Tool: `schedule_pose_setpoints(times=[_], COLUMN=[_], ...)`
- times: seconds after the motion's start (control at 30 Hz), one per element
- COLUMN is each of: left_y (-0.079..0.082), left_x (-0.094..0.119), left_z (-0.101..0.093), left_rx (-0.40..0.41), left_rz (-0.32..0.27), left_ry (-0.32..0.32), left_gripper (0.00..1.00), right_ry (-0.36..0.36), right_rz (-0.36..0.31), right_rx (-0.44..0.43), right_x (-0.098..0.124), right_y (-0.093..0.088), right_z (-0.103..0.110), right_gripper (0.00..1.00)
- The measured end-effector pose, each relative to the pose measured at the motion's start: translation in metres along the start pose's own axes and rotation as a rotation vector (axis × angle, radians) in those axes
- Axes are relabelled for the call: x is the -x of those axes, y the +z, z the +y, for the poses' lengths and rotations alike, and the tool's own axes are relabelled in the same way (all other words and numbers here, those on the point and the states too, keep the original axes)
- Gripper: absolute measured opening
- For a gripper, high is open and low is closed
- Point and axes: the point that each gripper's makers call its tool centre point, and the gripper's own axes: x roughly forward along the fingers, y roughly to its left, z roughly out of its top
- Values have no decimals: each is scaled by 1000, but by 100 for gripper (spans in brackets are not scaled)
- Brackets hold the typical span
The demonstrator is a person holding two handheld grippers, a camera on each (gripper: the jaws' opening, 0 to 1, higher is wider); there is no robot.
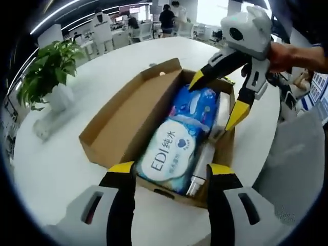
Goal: Operate the shoe box by opening the lid, removing the specified soft item, and placing it in the target area until the item is outside and the box remains undamaged.
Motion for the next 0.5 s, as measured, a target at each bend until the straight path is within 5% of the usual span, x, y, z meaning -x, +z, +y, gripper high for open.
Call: schedule_pose_setpoints(times=[0.5], left_y=[-12], left_x=[-27], left_z=[-1], left_rx=[-137], left_rz=[106], left_ry=[-50], left_gripper=[55], right_ry=[68], right_rz=[120], right_rx=[118], right_x=[-31], right_y=[-6], right_z=[-2], right_gripper=[66])
